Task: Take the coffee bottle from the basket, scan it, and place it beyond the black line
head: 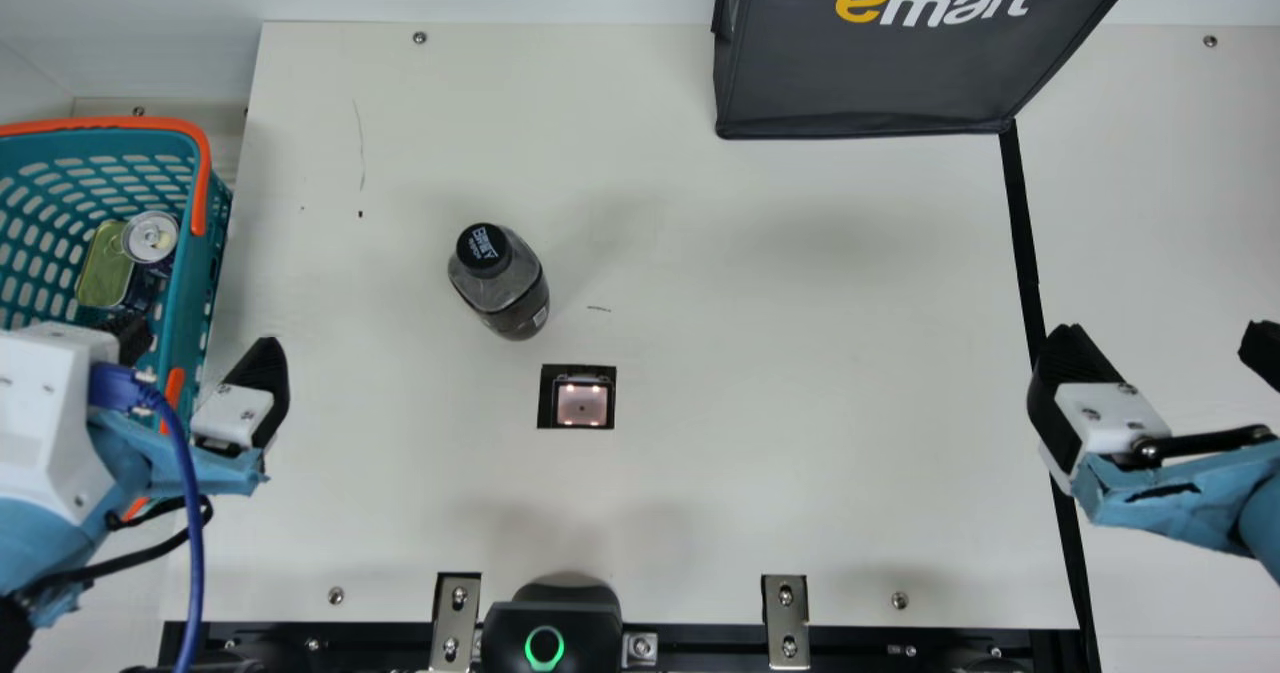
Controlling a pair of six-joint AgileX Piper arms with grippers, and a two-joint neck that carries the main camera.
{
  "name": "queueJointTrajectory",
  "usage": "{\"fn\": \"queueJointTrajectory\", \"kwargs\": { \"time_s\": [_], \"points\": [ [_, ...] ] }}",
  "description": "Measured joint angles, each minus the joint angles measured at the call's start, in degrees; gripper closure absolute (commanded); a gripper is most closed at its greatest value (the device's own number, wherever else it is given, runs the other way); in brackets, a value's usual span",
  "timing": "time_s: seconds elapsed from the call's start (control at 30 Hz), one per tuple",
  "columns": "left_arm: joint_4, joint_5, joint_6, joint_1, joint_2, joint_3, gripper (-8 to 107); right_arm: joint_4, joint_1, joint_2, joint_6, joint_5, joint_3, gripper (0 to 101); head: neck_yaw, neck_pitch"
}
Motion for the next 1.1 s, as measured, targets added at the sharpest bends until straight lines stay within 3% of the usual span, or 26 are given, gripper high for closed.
{"fn": "queueJointTrajectory", "kwargs": {
  "time_s": [0.6, 1.1],
  "points": [
    [3.0, -3.4, -3.9, -9.0, 8.3, -4.8, 9, 0.0, 0.0, 0.0, 0.0, -0.1, 0.0, 10, 0.0, 0.0],
    [9.8, -4.5, -14.0, -18.8, 16.2, -9.7, 9, 0.0, 0.0, 0.0, 0.0, -0.1, 0.0, 10, -0.1, 0.0]
  ]
}}
